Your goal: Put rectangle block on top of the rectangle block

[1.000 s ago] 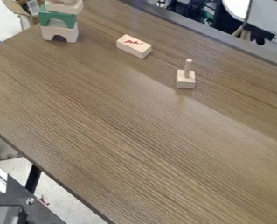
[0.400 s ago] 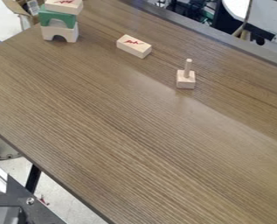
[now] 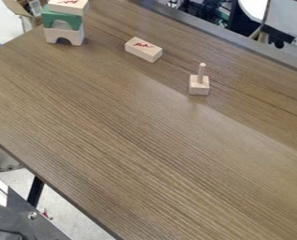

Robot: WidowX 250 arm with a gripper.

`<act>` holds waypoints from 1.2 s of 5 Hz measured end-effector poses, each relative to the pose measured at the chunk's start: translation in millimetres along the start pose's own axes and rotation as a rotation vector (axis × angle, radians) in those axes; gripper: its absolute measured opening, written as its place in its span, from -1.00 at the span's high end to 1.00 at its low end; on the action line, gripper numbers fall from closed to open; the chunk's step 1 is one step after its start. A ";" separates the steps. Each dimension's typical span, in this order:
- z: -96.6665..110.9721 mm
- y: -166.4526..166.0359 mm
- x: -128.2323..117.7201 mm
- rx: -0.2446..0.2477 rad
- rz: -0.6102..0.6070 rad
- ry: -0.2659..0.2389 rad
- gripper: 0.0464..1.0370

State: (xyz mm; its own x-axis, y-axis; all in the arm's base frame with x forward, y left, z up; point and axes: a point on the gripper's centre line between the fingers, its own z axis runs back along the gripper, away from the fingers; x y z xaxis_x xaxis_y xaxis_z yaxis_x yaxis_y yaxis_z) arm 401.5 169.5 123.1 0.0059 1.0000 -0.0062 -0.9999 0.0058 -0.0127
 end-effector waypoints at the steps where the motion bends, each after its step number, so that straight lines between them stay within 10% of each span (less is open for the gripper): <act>1: -4.3 -8.4 -14.6 -0.002 -0.031 -0.036 -0.03; 6: -70.1 -16.1 -30.2 0.152 0.132 0.022 -0.03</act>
State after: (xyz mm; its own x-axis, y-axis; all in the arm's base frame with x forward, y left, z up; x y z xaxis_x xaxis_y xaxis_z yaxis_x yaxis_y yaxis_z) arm 418.2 138.7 53.5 -0.1263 0.9918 -0.0196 -0.9824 -0.1223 0.1410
